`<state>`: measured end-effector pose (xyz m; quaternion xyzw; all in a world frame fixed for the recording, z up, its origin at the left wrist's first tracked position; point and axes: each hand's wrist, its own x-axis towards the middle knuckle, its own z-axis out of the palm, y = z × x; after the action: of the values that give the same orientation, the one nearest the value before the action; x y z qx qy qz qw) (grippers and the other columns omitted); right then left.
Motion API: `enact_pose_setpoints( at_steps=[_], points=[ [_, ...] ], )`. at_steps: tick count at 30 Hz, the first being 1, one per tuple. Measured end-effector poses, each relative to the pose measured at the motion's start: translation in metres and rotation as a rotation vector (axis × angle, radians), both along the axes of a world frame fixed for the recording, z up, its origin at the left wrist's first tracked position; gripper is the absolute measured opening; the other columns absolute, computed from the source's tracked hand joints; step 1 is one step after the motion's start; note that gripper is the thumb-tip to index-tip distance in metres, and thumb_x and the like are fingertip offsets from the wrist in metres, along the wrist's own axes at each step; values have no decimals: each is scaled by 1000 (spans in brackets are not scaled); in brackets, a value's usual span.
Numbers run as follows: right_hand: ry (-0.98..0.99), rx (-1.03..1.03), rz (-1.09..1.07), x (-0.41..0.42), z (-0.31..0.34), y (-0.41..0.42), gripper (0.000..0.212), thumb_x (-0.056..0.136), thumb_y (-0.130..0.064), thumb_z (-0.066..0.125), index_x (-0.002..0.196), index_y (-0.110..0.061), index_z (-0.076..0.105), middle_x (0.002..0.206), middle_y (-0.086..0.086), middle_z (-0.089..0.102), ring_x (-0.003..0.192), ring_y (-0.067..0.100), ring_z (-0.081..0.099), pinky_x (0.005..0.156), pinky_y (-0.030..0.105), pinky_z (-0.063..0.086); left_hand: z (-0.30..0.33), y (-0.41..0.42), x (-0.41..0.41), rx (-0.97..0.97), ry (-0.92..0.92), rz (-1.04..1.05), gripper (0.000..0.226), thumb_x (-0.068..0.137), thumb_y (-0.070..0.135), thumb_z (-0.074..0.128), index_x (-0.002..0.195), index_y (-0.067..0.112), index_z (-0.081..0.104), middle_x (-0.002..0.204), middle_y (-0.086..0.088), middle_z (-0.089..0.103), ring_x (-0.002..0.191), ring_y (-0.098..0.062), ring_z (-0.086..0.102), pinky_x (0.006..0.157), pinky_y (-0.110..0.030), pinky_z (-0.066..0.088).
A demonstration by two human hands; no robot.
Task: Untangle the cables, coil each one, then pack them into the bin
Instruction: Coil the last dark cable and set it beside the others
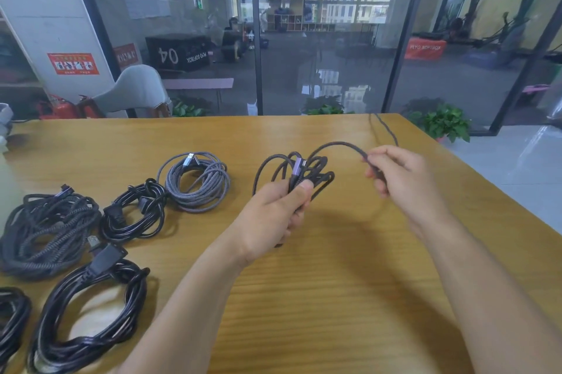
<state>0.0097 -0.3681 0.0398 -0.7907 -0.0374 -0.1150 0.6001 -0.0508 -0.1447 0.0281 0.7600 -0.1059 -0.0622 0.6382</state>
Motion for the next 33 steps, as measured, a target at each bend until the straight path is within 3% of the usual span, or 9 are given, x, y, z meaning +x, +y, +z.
enact_pose_setpoints(
  at_steps=[6, 12, 15, 20, 23, 25, 29, 31, 33],
  points=[
    [154, 174, 314, -20, -2, 28, 22, 101, 1, 61, 105, -15, 77, 96, 8, 71, 76, 13, 73, 68, 26, 60, -10, -9, 6, -4, -67, 159, 35, 110, 37, 44, 87, 11, 42, 63, 5, 31, 44, -5, 25, 43, -17, 23],
    [90, 143, 340, -28, -7, 42, 14, 93, -6, 75, 104, -12, 68, 88, 6, 77, 76, 18, 72, 73, 25, 59, -19, -11, 8, 50, -227, 172, 43, 100, 55, 56, 69, 29, 39, 61, 9, 31, 55, -13, 26, 51, -29, 25],
    [62, 108, 354, -28, -11, 45, 15, 93, -7, 75, 95, -13, 61, 77, 0, 72, 67, 16, 65, 68, 26, 55, -21, -11, 9, 35, -221, 165, 43, 96, 56, 58, 76, 21, 44, 59, 12, 31, 54, -13, 26, 50, -28, 25],
    [-78, -479, 270, -18, -23, 42, 43, 92, -63, 56, 80, -22, 61, 77, -1, 72, 71, 18, 65, 74, 39, 52, -17, -10, 10, -18, -203, 222, 35, 107, 36, 53, 80, 15, 43, 61, 7, 29, 53, -13, 22, 47, -28, 20],
    [20, -752, 248, -20, -16, 34, 63, 104, -62, 34, 72, -21, 69, 74, -9, 74, 70, 7, 64, 75, 35, 51, -12, -1, 10, -42, -221, 266, 38, 109, 34, 50, 82, 12, 35, 70, -8, 25, 60, -22, 18, 53, -37, 15],
    [129, -722, 328, -21, -14, 34, 63, 110, -50, 32, 74, -18, 73, 73, -10, 76, 75, 9, 69, 83, 33, 53, -12, 5, 12, -32, -222, 298, 42, 110, 34, 48, 81, 8, 30, 72, -10, 28, 63, -29, 18, 55, -39, 15],
    [263, -462, 864, -36, -15, 46, 51, 115, -27, 32, 92, -3, 71, 80, 5, 73, 80, 13, 67, 85, 24, 48, -9, 6, 13, -96, -180, 344, 35, 112, 29, 40, 87, 6, 46, 67, -13, 51, 45, -11, 35, 47, -21, 30],
    [306, -322, 1062, -43, -22, 53, 46, 115, -23, 29, 107, -1, 68, 85, 6, 68, 82, 11, 63, 84, 17, 47, -7, 4, 11, -187, -167, 299, 33, 113, 29, 38, 91, 8, 50, 67, -11, 58, 51, -18, 41, 51, -27, 35],
    [331, -270, 1160, -47, -30, 61, 44, 115, -26, 28, 114, -4, 66, 88, 7, 66, 86, 17, 62, 88, 25, 52, -3, 1, 7, -315, -159, 218, 32, 113, 31, 37, 94, 9, 51, 68, -10, 56, 55, -24, 42, 54, -31, 38]
  ],
)
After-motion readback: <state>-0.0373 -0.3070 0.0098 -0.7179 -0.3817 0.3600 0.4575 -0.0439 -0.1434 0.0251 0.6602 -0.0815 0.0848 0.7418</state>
